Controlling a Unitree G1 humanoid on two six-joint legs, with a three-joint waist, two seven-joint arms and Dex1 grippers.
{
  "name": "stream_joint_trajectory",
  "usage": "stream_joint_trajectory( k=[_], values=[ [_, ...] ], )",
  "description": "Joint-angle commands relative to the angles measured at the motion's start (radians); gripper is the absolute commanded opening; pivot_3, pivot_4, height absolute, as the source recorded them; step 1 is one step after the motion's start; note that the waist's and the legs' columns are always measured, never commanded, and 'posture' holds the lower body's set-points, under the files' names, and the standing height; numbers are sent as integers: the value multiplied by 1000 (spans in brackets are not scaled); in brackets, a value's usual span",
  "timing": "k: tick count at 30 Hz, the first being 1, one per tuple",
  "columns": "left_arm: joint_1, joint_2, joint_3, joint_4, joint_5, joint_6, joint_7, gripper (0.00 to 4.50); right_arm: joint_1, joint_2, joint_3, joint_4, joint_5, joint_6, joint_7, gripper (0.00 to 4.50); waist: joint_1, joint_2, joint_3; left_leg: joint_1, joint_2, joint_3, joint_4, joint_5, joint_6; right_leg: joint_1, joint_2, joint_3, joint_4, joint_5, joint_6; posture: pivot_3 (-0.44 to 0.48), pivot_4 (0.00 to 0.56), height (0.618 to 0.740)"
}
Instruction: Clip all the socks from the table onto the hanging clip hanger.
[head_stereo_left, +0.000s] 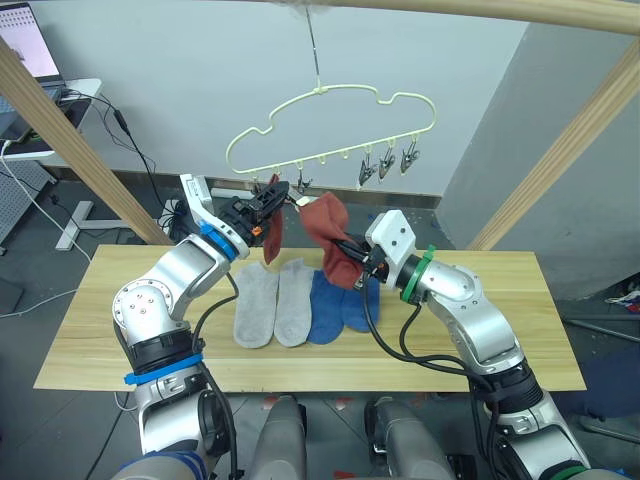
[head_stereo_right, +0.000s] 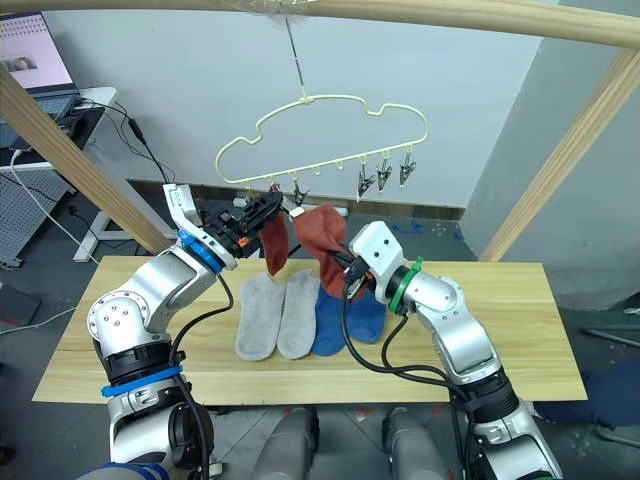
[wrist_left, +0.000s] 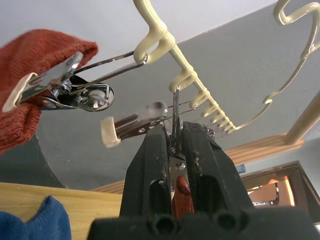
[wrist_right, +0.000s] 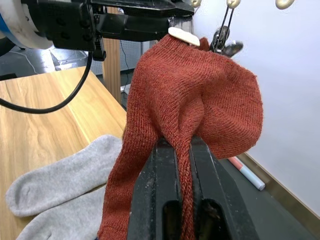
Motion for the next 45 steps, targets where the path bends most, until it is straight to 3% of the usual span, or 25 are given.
stream_joint_trajectory(
  k=[1, 17, 25, 29, 33, 37, 38, 41, 43, 44, 45],
  values=[
    [15, 22, -15, -28, -24, -8, 4, 93, -25, 9, 3, -7, 0, -26, 0, 47, 0, 0, 0, 0, 0, 0, 0, 0, 0, 0, 0, 0, 0, 0, 0, 174, 237, 740],
    [15, 52, -50, -14, -39, -26, -21, 93, -68, 29, -6, 17, 4, -21, -11, 47, 0, 0, 0, 0, 0, 0, 0, 0, 0, 0, 0, 0, 0, 0, 0, 173, 235, 740],
    [40, 86, -96, -63, 47, -59, -111, 93, -71, 42, -2, 30, 5, -28, -17, 47, 0, 0, 0, 0, 0, 0, -1, 0, 0, 0, 0, 0, -1, 0, 0, 175, 235, 740],
    [47, 87, -93, -74, 16, -55, -136, 1408, -71, 50, -2, 31, 5, -26, -22, 0, 0, 0, 0, 0, 0, 0, -1, 0, 0, 0, 0, 0, -1, 0, 0, 176, 234, 740],
    [60, 112, -92, -83, 72, -80, -123, 2674, -63, 59, 4, 34, 3, -28, -25, 0, 0, 0, 0, 0, 0, 0, -1, 0, 0, -1, 0, 0, -1, 0, 0, 177, 232, 740],
    [110, 223, -178, -142, 243, -38, -81, 3953, -53, 75, 2, 37, 10, -11, -36, 0, -1, 0, 0, 0, 0, 0, -3, 0, 0, -1, 0, 0, -1, 0, 0, 188, 240, 740],
    [138, 299, -260, -214, 374, -54, -77, 4201, -52, 88, -4, 43, 17, 2, -47, 0, 0, 0, 0, 0, 0, 0, -3, 0, 0, -2, 0, 0, -1, 0, 0, 188, 240, 740],
    [219, 407, -360, -359, 586, -150, -136, 4201, -44, 114, -19, 61, 33, 38, -69, 0, 0, 0, 1, 0, 0, 1, -5, 0, 0, -3, 0, 2, -1, -1, -1, 202, 242, 740],
    [256, 422, -358, -397, 625, -202, -200, 4201, -41, 124, -24, 71, 40, 54, -71, 0, 4, 0, 1, -1, 1, 2, -6, 0, -1, -3, 0, 2, -2, -1, -1, 202, 242, 740],
    [268, 429, -339, -402, 588, -193, -270, 4201, -38, 128, -30, 73, 51, 71, -69, 0, 7, 0, 1, -1, 0, 2, -6, 0, -1, -3, -1, 2, -2, -1, -1, 221, 248, 740],
    [273, 425, -308, -398, 535, -181, -326, 4233, -35, 132, -38, 75, 65, 91, -64, 572, 11, 0, 1, -1, 1, 2, -7, 0, -1, -4, -1, 1, -2, -1, -2, 221, 248, 740]
  ],
)
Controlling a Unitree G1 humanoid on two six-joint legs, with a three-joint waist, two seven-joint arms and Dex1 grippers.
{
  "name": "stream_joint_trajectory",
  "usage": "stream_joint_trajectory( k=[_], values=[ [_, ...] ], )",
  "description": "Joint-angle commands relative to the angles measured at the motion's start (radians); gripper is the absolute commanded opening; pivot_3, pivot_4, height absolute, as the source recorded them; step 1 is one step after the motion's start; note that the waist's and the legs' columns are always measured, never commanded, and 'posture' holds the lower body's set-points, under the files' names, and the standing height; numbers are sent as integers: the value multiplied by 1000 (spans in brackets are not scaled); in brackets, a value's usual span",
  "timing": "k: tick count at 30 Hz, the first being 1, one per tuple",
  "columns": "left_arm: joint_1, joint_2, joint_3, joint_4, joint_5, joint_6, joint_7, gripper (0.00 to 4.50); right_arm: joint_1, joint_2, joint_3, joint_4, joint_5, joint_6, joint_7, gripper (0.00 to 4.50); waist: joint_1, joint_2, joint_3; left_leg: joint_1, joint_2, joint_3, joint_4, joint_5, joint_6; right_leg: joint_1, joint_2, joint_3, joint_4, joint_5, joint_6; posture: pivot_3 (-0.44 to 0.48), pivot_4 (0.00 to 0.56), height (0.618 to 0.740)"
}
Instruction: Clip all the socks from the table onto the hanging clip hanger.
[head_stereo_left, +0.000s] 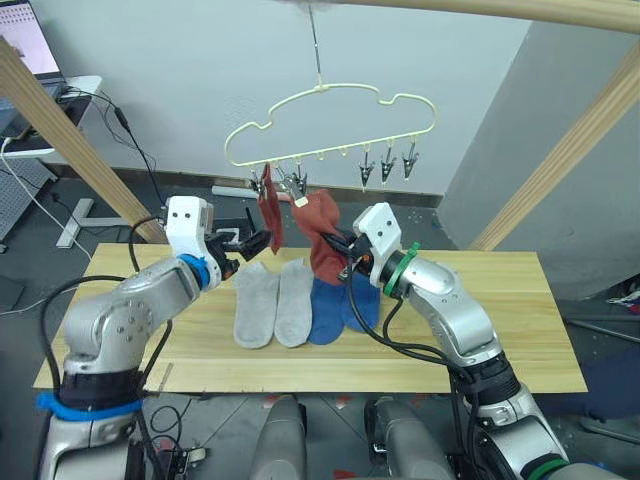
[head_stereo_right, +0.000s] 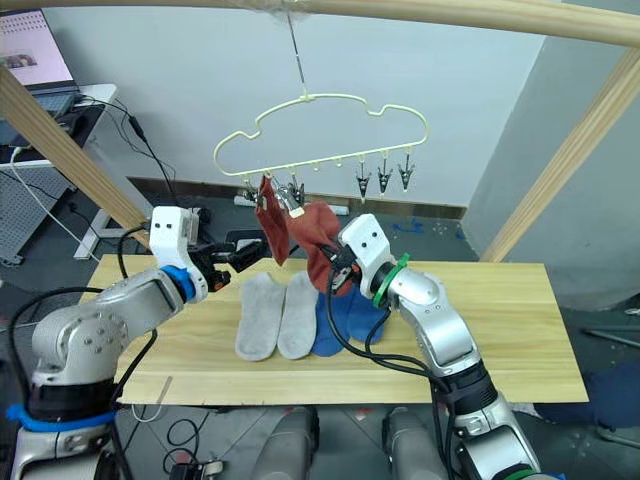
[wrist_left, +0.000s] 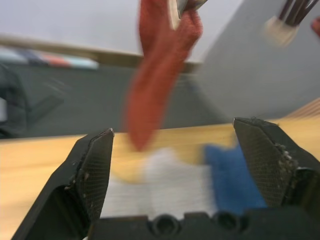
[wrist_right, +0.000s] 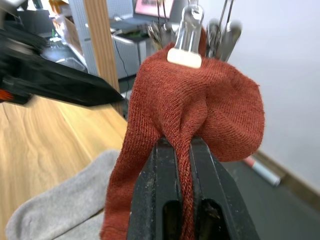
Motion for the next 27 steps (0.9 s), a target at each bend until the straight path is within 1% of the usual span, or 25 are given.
stream_joint_trajectory(
  k=[1, 2, 4, 7, 9, 11, 12, 14, 17, 20, 23, 26, 27],
  values=[
    [13, 9, 69, -50, -95, -10, -184, 4233, 9, 15, -35, -18, 58, 51, 2, 825, 7, 0, 0, 0, 0, 0, -1, 0, 0, 0, 0, 0, 0, 0, 0, 221, 248, 740],
    [12, -5, 99, -42, -141, 5, -196, 4233, 10, 14, -37, -18, 64, 60, 5, 1182, 9, 0, 0, 0, 0, 0, -1, 0, 0, 0, 0, -1, 0, 0, 0, 221, 248, 740],
    [40, 5, 124, -78, -179, 8, -253, 4233, 17, 2, -38, -20, 68, 67, 11, 1902, 13, 0, 0, 0, 0, 0, -1, 0, 0, 0, 0, -1, 0, 0, -1, 227, 252, 740],
    [115, 5, 130, -145, -132, -49, -312, 4233, 31, -15, -48, -35, 81, 90, 20, 2961, 16, 0, 0, 0, 0, 1, -3, 0, 0, 0, 0, 0, -2, -1, -1, 231, 253, 740],
    [163, 9, 96, -172, -35, -123, -343, 4233, 43, -27, -53, -49, 92, 100, 25, 3674, 18, 0, 0, 0, 0, 1, -6, 0, 0, -1, 0, 1, -4, -1, -1, 231, 253, 740],
    [190, -23, 64, -183, 47, -190, -332, 4233, 63, -40, -58, -78, 111, 113, 31, 4371, 21, 0, 0, 0, 0, 1, -8, 0, 0, -1, 0, 0, -4, -2, -3, 245, 255, 740],
    [195, -38, 57, -185, 65, -208, -327, 4233, 70, -44, -59, -91, 117, 118, 32, 4442, 23, 0, 0, 0, 0, 1, -9, 0, 0, -2, 0, 0, -4, -2, -3, 244, 256, 740],
    [187, -66, 27, -193, 118, -250, -322, 4233, 93, -59, -70, -145, 151, 139, 48, 4442, 26, 0, 0, 0, 1, 1, -9, 0, 0, -3, 0, 0, -4, -3, -4, 245, 259, 740],
    [147, -121, -36, -179, 227, -326, -301, 4233, 127, -108, -110, -265, 224, 188, 77, 4442, 34, 1, 1, 0, 0, 1, -9, 0, 0, -3, 0, 0, -4, -3, -4, 239, 260, 740],
    [112, -176, -68, -146, 288, -390, -297, 4233, 136, -159, -139, -344, 255, 210, 84, 4442, 39, 1, 1, 0, 0, 1, -9, 0, 0, -2, 0, 0, -4, -3, -4, 221, 258, 740],
    [76, -222, -101, -112, 336, -449, -317, 3659, 122, -199, -178, -414, 290, 231, 78, 4500, 41, 1, 1, 0, 0, 1, -9, 0, 0, -2, 0, 0, -4, -3, -4, 205, 254, 740],
    [33, -250, -135, -59, 408, -499, -313, 2735, 109, -219, -200, -463, 325, 254, 70, 4500, 38, 1, 1, 0, 0, 1, -9, 0, 0, -2, 1, 0, -4, -3, -4, 193, 251, 740],
    [18, -261, -143, -41, 433, -518, -308, 2735, 107, -222, -205, -475, 335, 260, 69, 4500, 39, 1, 1, 0, 1, 1, -9, 0, 0, -2, 1, -1, -4, -3, -4, 193, 251, 740]
  ],
)
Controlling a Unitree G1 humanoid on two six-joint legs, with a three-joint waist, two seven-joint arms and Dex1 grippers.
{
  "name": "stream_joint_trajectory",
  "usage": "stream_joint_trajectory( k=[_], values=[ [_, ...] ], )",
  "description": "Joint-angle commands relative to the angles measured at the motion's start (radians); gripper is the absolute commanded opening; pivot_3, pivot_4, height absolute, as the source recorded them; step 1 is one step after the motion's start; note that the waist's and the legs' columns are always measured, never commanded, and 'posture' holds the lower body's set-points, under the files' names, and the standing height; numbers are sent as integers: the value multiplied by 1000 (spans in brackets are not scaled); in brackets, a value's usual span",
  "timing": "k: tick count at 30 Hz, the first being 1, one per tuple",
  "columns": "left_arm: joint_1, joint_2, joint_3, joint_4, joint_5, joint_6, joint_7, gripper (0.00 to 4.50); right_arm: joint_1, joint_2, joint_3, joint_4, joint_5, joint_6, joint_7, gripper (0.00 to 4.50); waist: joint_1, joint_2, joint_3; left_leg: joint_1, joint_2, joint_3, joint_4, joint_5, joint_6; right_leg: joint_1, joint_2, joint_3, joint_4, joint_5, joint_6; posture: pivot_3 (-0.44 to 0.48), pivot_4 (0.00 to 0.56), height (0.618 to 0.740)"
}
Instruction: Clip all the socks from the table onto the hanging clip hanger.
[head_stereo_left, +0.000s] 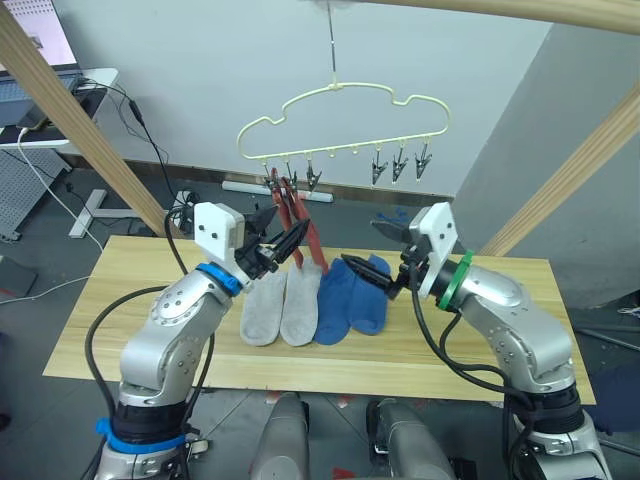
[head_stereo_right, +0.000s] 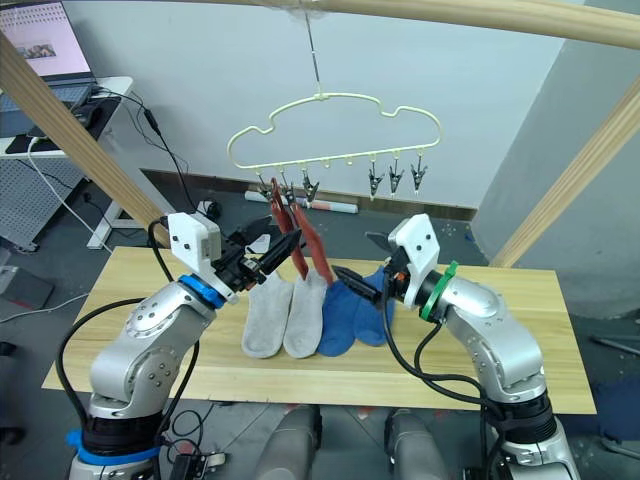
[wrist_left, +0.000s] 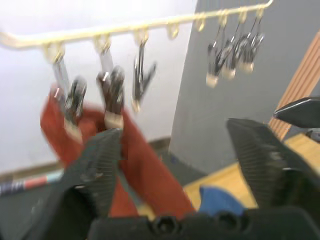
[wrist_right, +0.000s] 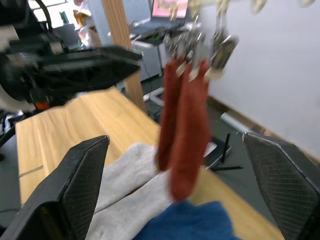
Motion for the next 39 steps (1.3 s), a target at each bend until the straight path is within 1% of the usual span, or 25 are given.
stream_joint_trajectory(
  k=[1, 6, 10, 17, 21, 27, 39],
  values=[
    [-54, -34, -29, 46, 82, -76, 11, 2735, -18, -12, -28, -93, 63, 18, -4, 4500, 0, 0, 0, 0, 0, 0, 0, 0, 0, 0, 0, 0, 0, 0, 0, 188, 250, 740],
    [-118, -93, -53, 135, 166, -139, 33, 2735, -29, -13, -30, -123, 91, 24, -28, 4500, 0, 0, 0, 0, -1, 0, 0, 0, 0, 0, 0, 0, 0, 0, 0, 175, 249, 740],
    [-159, -140, -47, 229, 220, -205, 56, 2735, -34, -15, -27, -133, 105, 28, -44, 4500, -2, 0, 0, 0, -1, 0, 1, 0, 0, 0, 0, 0, 0, 0, 0, 165, 248, 740],
    [-218, -185, -46, 381, 280, -310, 52, 2735, -44, -21, -31, -136, 124, 26, -66, 4500, -12, 0, 0, 0, -1, -1, 1, 0, 0, 1, 0, -1, 1, 0, 0, 162, 244, 740],
    [-272, -214, -43, 464, 285, -347, 42, 2735, -42, -19, -29, -128, 126, 21, -75, 4500, -18, 0, 0, 0, -1, -1, 2, 0, 0, 2, 0, -1, 1, 0, 0, 159, 243, 740],
    [-317, -225, -37, 527, 291, -377, 26, 2735, -43, -19, -31, -124, 127, 21, -81, 4500, -21, 0, 0, 0, -1, -2, 2, 0, 0, 2, 0, -2, 2, 0, 0, 154, 247, 740],
    [-368, -229, -37, 583, 300, -417, 18, 2735, -41, -20, -28, -120, 128, 21, -96, 4500, -22, 0, 0, 0, -1, -2, 3, 0, 0, 2, 0, -2, 3, 0, 0, 155, 258, 740]
  ],
)
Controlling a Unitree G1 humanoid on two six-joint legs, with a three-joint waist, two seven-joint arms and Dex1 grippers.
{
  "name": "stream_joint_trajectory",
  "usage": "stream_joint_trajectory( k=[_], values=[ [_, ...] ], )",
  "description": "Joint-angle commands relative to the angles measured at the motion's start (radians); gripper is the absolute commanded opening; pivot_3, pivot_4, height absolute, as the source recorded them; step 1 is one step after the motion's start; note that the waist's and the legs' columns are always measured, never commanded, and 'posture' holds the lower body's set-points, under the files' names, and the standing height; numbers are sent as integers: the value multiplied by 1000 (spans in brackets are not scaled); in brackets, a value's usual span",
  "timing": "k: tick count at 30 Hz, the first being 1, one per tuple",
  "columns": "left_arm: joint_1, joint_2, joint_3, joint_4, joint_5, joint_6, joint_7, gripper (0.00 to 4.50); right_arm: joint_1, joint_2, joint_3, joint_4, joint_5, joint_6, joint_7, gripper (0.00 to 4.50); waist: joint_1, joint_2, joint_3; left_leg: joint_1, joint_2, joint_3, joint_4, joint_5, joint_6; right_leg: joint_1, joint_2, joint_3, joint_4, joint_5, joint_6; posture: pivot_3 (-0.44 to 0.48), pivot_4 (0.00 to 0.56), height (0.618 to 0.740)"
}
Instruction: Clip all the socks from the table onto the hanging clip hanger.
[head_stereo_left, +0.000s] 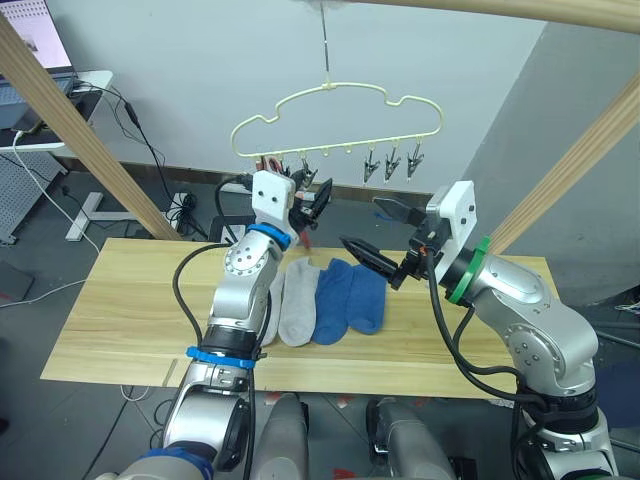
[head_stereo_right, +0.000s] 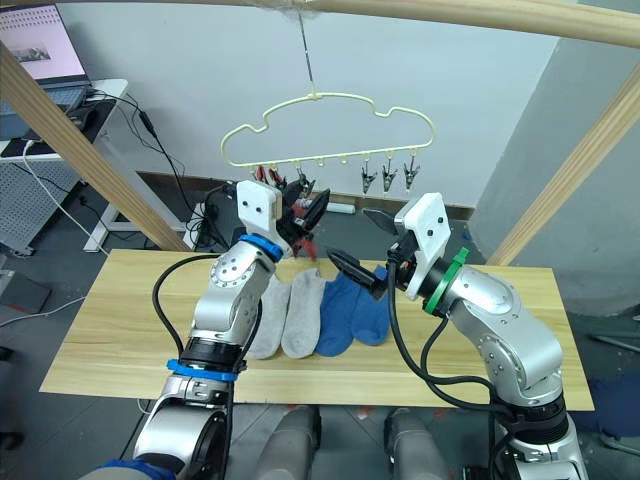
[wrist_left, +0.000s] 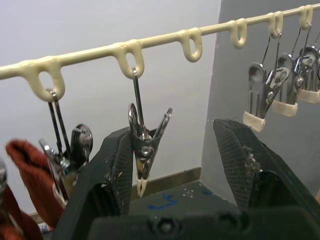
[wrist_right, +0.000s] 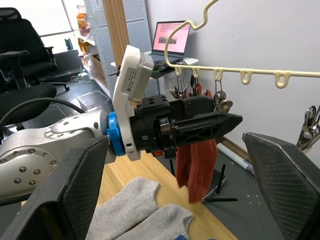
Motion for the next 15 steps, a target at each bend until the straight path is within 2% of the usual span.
stream_joint_trajectory(
  k=[1, 15],
  values=[
    [-27, 4, 5, -20, 18, -39, -11, 2735, -6, -2, -14, -23, 18, -13, -6, 4500, 0, 0, 0, 0, 0, 0, 0, 0, 0, 0, 0, 0, 0, 0, 0, 156, 257, 740],
    [-47, 18, 18, -5, 68, -81, 21, 2735, -17, -5, -24, -21, 53, 1, -19, 4500, 0, 0, 0, 0, 0, 0, 0, 0, 0, 0, 0, 0, 1, 0, 0, 159, 264, 740]
  ],
)
